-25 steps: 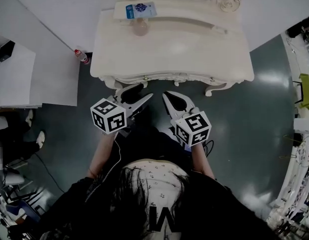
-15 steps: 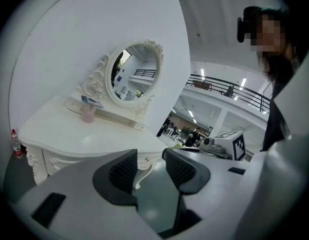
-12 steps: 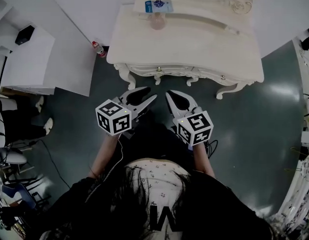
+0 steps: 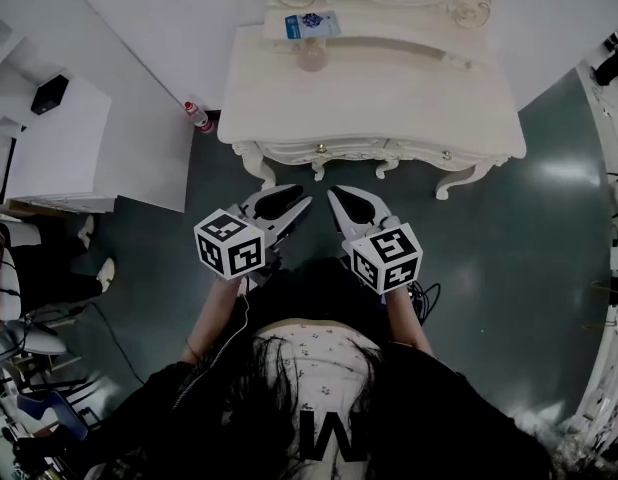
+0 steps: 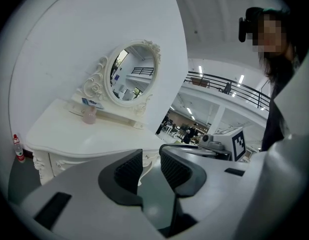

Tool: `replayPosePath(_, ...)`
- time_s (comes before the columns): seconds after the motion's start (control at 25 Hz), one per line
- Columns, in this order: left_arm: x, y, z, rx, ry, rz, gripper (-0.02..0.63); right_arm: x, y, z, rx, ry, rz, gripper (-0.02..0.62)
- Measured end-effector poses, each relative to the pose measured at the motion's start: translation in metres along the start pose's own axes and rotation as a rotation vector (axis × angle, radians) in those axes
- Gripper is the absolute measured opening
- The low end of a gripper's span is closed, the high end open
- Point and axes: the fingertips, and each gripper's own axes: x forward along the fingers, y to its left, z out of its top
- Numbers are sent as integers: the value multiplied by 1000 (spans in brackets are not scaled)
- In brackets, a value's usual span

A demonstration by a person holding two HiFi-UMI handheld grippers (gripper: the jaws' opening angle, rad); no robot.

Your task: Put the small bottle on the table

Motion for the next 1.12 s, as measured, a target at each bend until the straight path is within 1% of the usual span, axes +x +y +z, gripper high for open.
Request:
replayPosePath(0.24,-28,14,10,6,2,-21,101,15,25,5,2,-7,-23,9)
replayPosePath(0.4,-51,26,6,4,19,-36,97,26,46,1,1,-7,-37,9)
replayPosePath(0.64,-80,42,2,-11,21,-54,97,42,77,-5,4,-1,-46,9)
replayPosePath(0.92,-103,50,-5,-11,23,-86,97,54,102,-8,-23,2,-64,9)
replayPosePath(1.12,-112,54,-8,-3,28,-97,97,60,110,-9,-33,5,-78,9)
